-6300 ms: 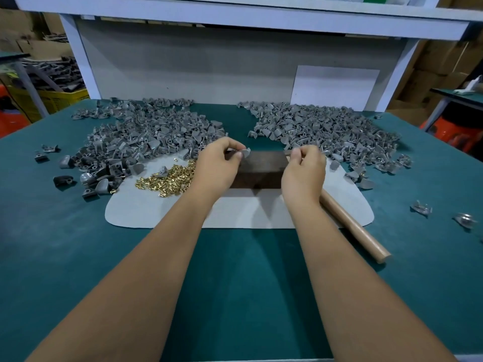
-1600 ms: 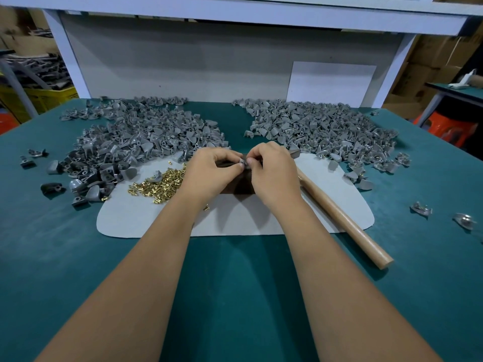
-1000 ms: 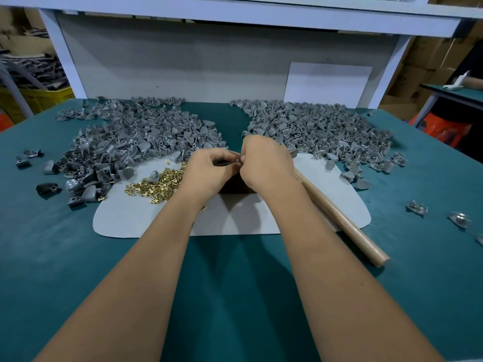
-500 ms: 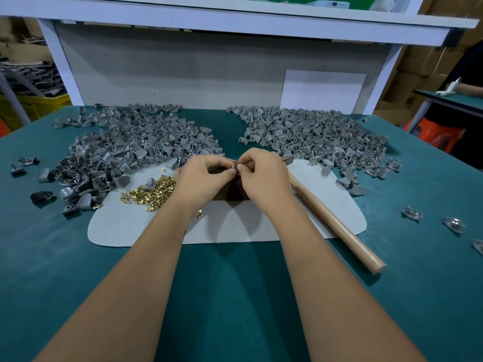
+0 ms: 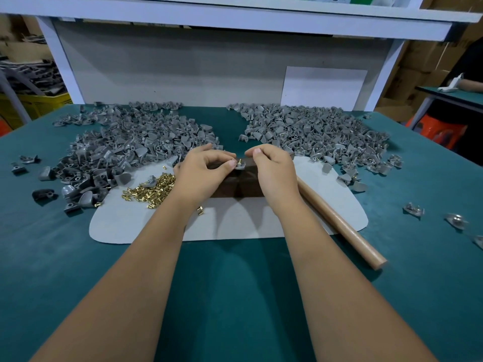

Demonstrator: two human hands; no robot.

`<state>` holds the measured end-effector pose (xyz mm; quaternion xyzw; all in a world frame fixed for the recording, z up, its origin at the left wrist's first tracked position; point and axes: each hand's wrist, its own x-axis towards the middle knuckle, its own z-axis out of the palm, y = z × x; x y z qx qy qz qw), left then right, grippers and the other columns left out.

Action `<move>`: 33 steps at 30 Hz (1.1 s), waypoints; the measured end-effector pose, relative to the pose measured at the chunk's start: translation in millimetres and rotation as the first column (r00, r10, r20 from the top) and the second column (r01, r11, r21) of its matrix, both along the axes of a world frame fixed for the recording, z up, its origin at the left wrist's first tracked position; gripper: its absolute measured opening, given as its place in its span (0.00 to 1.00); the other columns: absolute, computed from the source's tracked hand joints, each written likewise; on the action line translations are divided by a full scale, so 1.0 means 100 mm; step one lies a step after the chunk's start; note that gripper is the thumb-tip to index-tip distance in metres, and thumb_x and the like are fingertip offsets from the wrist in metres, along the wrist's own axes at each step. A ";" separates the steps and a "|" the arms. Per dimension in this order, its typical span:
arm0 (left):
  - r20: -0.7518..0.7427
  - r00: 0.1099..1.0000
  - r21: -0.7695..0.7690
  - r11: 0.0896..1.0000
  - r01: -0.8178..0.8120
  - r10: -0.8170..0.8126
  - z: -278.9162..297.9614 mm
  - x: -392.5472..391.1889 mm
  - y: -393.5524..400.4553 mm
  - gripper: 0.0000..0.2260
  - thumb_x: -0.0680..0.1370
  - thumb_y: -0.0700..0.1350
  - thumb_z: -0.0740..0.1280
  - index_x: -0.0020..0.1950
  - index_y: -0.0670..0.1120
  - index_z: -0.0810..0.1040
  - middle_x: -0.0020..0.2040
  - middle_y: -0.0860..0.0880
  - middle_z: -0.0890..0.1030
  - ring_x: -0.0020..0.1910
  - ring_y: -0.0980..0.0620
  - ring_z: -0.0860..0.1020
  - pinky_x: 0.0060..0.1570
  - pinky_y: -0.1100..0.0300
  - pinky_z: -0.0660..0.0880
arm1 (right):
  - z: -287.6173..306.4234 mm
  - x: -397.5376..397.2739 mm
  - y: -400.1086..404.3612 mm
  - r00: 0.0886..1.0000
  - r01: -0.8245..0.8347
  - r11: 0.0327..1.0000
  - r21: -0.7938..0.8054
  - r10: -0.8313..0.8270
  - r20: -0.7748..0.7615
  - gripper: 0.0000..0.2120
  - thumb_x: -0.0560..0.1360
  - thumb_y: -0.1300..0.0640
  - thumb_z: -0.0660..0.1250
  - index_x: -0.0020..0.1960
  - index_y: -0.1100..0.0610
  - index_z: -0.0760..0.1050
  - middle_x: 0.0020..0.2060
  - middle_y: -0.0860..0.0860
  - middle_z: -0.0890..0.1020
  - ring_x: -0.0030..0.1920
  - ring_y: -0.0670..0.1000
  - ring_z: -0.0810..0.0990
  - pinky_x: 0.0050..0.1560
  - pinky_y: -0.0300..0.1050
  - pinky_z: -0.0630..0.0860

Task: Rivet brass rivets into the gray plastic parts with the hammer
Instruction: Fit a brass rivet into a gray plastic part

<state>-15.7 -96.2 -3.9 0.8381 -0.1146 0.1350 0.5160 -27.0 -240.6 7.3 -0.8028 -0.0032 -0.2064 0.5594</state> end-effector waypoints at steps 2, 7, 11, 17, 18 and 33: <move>-0.002 1.000 0.000 1.000 0.004 -0.004 0.00 0.00 0.00 0.04 0.78 0.48 0.70 0.46 0.56 0.83 0.54 0.63 0.81 0.73 0.57 0.64 0.74 0.40 0.54 | -0.01 0.01 -0.01 1.000 0.016 1.000 -0.014 -0.016 -0.005 0.12 0.79 0.59 0.59 0.47 0.56 0.81 0.48 0.51 0.81 0.53 0.48 0.76 0.57 0.47 0.72; -0.001 1.000 0.004 1.000 0.002 -0.002 -0.01 0.01 0.00 0.04 0.78 0.48 0.70 0.46 0.57 0.83 0.55 0.61 0.82 0.73 0.58 0.64 0.74 0.41 0.54 | -0.03 0.02 -0.03 1.000 0.015 0.999 -0.040 -0.015 -0.009 0.09 0.78 0.58 0.62 0.46 0.55 0.81 0.48 0.51 0.81 0.53 0.49 0.77 0.58 0.49 0.73; -0.004 1.000 0.021 1.000 0.006 -0.005 -0.02 0.01 0.00 0.03 0.77 0.47 0.71 0.47 0.56 0.84 0.56 0.59 0.83 0.74 0.55 0.64 0.74 0.40 0.55 | -0.04 0.02 -0.03 1.000 -0.010 0.995 -0.098 0.011 0.004 0.08 0.76 0.59 0.64 0.43 0.55 0.81 0.45 0.50 0.81 0.53 0.51 0.76 0.58 0.50 0.73; 0.008 1.000 0.028 1.000 0.009 -0.010 -0.02 0.02 0.00 0.03 0.77 0.46 0.72 0.48 0.55 0.84 0.54 0.58 0.83 0.73 0.53 0.65 0.73 0.40 0.56 | -0.05 0.01 -0.02 1.000 -0.026 0.982 -0.188 0.027 0.004 0.05 0.74 0.57 0.66 0.41 0.53 0.80 0.43 0.48 0.82 0.54 0.54 0.75 0.58 0.53 0.72; 0.009 1.000 0.032 0.999 0.011 -0.011 -0.02 0.02 0.01 0.04 0.77 0.46 0.72 0.47 0.55 0.84 0.54 0.59 0.83 0.73 0.53 0.65 0.73 0.40 0.56 | -0.05 0.01 -0.01 1.000 -0.026 0.978 -0.207 0.028 0.010 0.05 0.74 0.57 0.67 0.41 0.52 0.80 0.42 0.47 0.82 0.53 0.54 0.76 0.57 0.53 0.72; 0.021 0.998 0.127 0.990 -0.055 0.053 0.04 -0.02 -0.02 0.08 0.76 0.49 0.72 0.40 0.62 0.80 0.50 0.62 0.83 0.68 0.57 0.70 0.72 0.44 0.59 | -0.06 -0.01 0.03 0.991 0.055 0.937 -0.345 -0.008 0.135 0.08 0.71 0.61 0.70 0.36 0.51 0.76 0.39 0.46 0.79 0.45 0.52 0.76 0.50 0.54 0.73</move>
